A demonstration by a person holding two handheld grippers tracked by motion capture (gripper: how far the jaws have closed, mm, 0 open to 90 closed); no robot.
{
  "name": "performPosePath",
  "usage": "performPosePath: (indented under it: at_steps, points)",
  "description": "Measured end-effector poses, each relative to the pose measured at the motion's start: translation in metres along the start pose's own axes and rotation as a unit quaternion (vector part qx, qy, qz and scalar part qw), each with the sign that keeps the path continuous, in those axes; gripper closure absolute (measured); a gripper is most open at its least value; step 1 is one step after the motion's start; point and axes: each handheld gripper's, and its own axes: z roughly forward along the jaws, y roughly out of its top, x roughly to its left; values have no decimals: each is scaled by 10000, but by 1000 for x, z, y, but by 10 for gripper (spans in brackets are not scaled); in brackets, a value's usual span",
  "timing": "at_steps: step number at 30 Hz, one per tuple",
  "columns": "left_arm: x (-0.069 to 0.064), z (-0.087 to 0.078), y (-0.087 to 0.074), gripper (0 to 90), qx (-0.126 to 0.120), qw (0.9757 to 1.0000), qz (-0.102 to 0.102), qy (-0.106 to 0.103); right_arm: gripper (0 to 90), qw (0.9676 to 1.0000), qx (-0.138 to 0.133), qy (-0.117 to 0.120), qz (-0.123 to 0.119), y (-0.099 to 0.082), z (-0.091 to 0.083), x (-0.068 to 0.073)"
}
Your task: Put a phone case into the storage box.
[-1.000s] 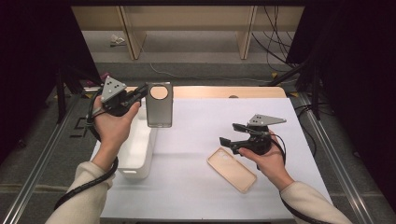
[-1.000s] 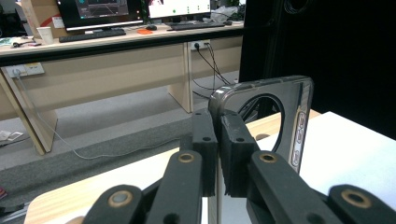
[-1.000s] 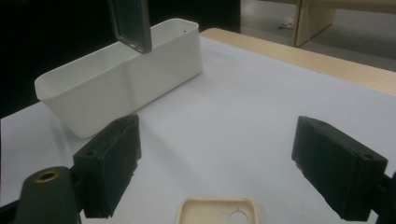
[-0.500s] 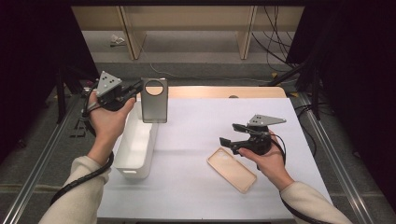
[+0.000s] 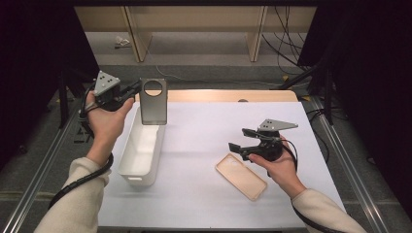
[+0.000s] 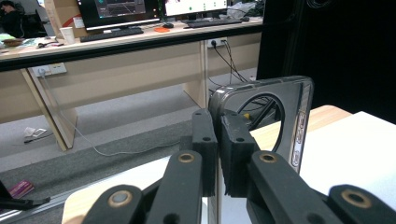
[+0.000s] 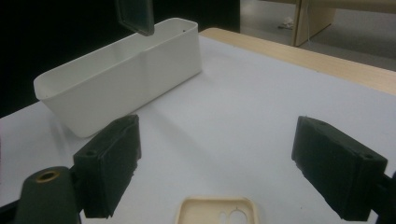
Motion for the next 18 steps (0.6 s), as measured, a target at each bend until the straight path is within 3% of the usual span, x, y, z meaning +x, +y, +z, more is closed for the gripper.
performPosePath:
  at_steps: [18]
  points:
    - [18,10,-4,851,75,9998,18,166,165,10000,-1,11,-8,0,0,1]
